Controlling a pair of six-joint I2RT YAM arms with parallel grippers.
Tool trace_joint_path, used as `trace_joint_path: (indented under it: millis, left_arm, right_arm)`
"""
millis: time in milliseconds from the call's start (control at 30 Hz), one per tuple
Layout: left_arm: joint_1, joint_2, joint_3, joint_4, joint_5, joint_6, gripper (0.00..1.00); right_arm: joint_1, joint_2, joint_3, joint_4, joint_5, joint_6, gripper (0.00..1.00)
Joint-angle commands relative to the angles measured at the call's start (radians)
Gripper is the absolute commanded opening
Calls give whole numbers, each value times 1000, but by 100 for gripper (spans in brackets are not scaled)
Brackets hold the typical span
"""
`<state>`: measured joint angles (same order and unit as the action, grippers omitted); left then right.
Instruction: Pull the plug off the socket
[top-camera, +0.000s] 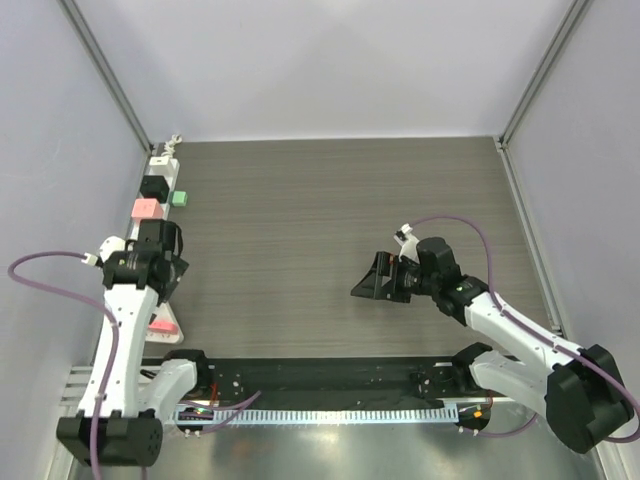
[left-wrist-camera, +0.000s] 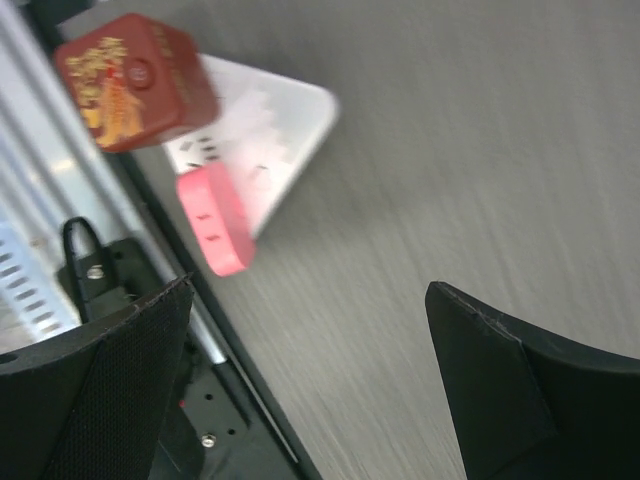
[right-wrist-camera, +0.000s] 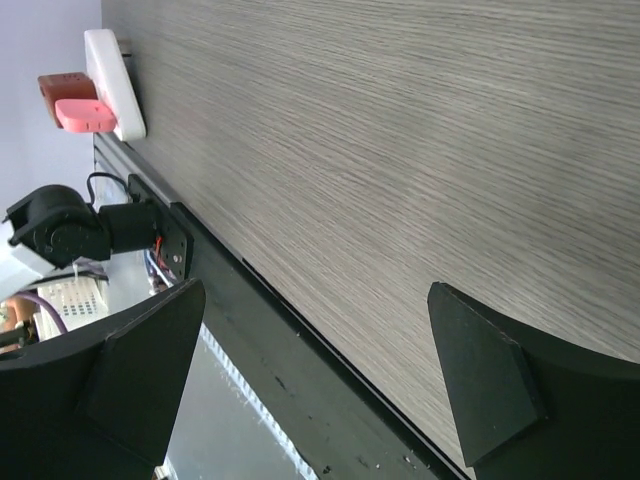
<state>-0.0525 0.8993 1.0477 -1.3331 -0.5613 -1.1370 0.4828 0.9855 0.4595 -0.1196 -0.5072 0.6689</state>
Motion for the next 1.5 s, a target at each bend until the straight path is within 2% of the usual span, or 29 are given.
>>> trace_joint_path:
  millis: [0, 167, 367, 500, 833, 1000, 1200, 1400, 1433, 1467]
  left_arm:
    - [117, 49, -52, -44, 35, 77, 100]
    - [193, 27, -104, 0, 53, 62, 100]
    - [284, 0, -192, 57, 129, -3, 91]
    - [296, -45, -244, 90, 127, -36, 84]
    - [304, -33, -268, 121, 107, -72, 74]
    - [307, -62, -310, 138, 116, -101, 66]
    - [310, -57, -314, 158, 92, -104, 61]
    - [318, -45, -340, 187, 116, -98, 50]
    - [316, -48, -345, 193, 120, -96, 42]
    - [318, -51, -348, 204, 121, -96, 40]
  right_arm:
    - [7, 5, 53, 52, -56, -42, 100]
    - [5, 33, 44, 156, -77, 3, 100]
    - [54, 119, 73, 251, -120, 28, 100]
    - [106, 197, 122, 293, -111, 27, 100]
    - [252, 484, 361, 425, -91, 80, 100]
    - [324, 625, 494, 446, -90, 107, 100]
    - [355, 765, 671, 422, -123, 113, 100]
    - [356, 915, 856, 377, -154, 123, 100]
    - [358, 930, 890, 371, -157, 123, 100]
    - [356, 956, 901, 370, -166, 123, 100]
